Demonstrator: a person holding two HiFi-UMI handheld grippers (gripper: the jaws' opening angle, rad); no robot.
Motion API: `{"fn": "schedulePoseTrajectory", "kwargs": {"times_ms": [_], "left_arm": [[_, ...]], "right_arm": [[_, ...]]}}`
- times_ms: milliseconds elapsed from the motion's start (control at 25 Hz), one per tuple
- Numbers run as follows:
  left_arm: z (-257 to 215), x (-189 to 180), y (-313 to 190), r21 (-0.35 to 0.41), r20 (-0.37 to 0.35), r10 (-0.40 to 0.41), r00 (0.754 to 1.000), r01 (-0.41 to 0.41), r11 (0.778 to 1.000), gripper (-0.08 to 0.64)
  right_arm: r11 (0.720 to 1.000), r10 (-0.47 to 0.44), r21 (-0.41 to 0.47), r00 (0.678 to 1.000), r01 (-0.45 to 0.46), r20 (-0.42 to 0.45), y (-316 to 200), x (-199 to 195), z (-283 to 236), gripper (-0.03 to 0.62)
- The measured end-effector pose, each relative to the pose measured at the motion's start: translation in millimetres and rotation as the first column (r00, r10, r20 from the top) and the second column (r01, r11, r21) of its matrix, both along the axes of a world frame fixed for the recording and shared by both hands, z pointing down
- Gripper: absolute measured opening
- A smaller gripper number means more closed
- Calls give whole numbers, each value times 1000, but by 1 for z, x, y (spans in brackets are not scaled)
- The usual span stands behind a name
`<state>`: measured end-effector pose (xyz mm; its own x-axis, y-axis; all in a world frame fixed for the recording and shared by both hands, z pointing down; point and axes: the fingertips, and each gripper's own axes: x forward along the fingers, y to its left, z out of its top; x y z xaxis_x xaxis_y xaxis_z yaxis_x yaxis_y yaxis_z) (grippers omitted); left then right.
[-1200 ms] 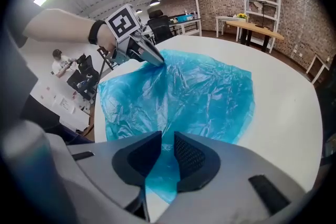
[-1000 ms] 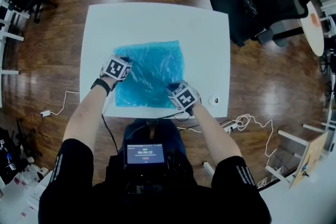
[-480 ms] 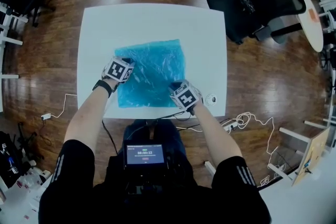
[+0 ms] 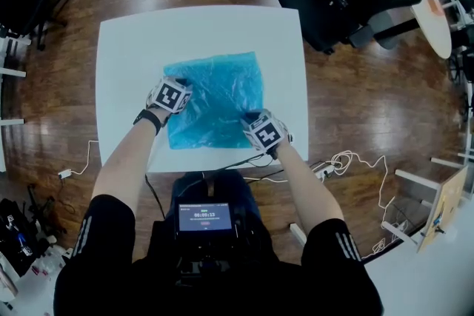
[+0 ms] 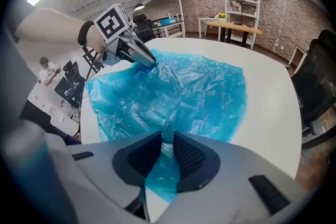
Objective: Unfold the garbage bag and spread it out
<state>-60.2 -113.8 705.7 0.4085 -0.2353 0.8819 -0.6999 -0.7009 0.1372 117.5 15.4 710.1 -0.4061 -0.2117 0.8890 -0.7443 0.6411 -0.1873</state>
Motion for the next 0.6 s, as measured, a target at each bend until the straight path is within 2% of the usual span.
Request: {"fn": "schedulePoseTrajectory", "kwargs": {"times_ms": [320, 600], "left_arm": [[-1, 35, -14, -5, -2, 26, 1000, -26, 1000, 94], [-1, 36, -20, -3, 19, 17, 1000, -17, 1000, 94]], "right_arm": [[1000, 13, 9, 1000, -13, 8, -13, 29, 0, 104], [1000, 10, -14, 999, -9, 32, -15, 31, -2, 104]]}}
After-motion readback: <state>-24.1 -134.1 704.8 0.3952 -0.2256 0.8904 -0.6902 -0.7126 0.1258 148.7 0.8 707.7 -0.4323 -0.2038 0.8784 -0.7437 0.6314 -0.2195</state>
